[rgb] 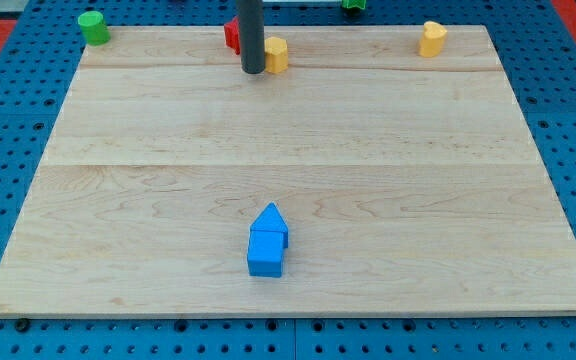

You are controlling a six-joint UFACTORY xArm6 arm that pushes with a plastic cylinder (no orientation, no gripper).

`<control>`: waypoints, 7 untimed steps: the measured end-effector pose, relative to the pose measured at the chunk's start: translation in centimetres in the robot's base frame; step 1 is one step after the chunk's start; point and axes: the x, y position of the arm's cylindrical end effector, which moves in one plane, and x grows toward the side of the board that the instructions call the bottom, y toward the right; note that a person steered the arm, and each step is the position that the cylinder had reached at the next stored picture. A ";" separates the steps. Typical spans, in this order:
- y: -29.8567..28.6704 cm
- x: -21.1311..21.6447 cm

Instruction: Push the yellow hexagon into the yellow heart

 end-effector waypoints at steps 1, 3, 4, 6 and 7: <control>1.3 -2.8; 11.7 -3.7; 16.0 -3.7; 17.9 -1.4; 14.3 4.4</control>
